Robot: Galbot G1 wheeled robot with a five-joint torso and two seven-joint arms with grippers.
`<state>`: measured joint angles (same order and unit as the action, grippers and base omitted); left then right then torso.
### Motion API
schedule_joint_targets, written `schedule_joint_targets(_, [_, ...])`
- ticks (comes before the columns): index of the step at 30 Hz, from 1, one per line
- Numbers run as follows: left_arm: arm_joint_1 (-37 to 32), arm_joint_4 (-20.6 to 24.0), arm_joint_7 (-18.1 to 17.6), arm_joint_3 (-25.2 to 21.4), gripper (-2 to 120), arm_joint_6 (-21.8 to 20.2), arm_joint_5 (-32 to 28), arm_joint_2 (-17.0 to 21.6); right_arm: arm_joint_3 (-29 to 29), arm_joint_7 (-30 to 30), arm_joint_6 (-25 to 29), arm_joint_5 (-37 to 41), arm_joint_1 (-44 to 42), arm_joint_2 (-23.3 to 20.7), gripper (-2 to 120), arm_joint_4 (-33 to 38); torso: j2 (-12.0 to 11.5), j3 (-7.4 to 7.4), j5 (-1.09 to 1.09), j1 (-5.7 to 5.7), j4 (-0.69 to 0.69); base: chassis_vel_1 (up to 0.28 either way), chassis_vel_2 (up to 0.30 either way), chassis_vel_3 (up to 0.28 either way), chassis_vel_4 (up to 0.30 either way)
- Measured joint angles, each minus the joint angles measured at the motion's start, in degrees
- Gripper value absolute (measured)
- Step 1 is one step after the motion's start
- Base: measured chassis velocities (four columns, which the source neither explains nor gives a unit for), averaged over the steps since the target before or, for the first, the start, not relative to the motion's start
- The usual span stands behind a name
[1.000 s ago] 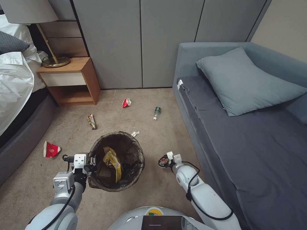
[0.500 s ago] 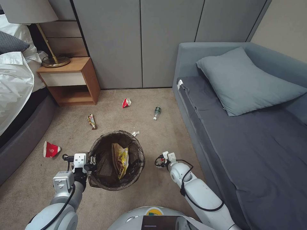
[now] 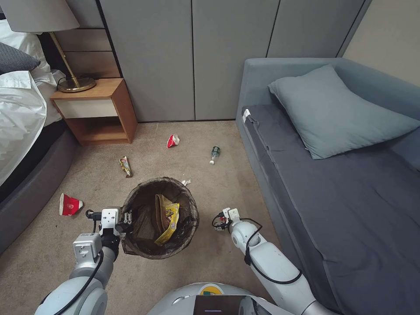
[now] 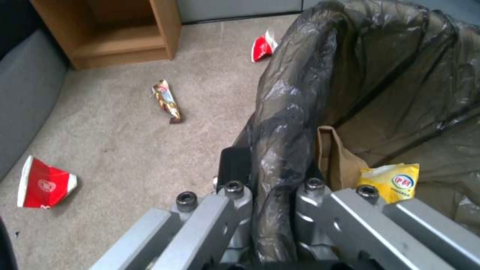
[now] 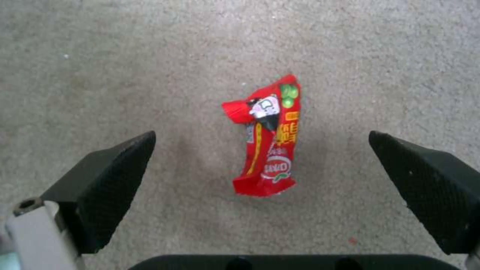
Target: Pick up the trash bin, then pick up the garbage from the floor and place it into the trash bin.
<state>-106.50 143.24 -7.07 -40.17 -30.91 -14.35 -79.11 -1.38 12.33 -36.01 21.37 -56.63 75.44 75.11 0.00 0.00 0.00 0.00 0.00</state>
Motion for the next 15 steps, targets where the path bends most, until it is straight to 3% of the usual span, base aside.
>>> schedule_joint_targets(15, [0.9,0.0,0.0,0.0,5,0.1,-0.5,0.7,-0.2,0.5,0.1,-0.3,2.2,1.3,100,-4.1,0.0,0.0,0.0,0.0,0.0,0.0,0.0,0.0,0.0])
